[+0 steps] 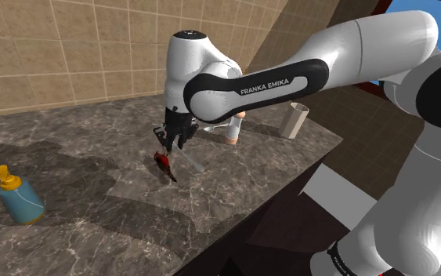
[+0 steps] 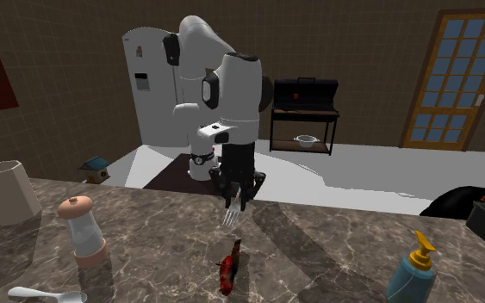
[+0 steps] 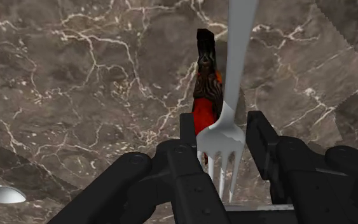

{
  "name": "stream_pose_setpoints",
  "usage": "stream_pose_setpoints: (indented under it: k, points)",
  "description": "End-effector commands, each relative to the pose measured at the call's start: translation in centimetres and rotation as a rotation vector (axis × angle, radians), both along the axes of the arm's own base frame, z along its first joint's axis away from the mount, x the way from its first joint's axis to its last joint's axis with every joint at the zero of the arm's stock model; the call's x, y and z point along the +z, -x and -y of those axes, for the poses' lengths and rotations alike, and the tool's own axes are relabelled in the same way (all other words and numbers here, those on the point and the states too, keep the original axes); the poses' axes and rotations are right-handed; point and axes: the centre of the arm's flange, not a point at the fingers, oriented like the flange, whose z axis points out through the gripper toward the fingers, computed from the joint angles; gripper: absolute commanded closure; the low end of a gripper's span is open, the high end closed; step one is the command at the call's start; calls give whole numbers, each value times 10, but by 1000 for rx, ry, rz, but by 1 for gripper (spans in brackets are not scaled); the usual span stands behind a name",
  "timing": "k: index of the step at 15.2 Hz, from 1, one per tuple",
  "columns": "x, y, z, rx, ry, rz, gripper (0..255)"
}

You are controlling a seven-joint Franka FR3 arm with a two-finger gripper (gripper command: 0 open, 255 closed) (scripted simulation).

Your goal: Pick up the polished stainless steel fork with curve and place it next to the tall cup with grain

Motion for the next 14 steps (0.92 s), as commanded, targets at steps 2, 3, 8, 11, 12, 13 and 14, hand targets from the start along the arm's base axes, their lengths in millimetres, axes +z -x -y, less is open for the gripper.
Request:
stream_pose_setpoints:
  k: [2,3,8,11,12,13,14]
  points:
    - [16,0,0,0,0,0,255]
    - [21,0,0,0,0,0,255]
    - [48,0,0,0,0,0,255]
    - [63,0,0,0,0,0,255]
    - [69,0,0,0,0,0,255]
    - [74,0,0,0,0,0,255]
    - [79,0,0,0,0,0,255]
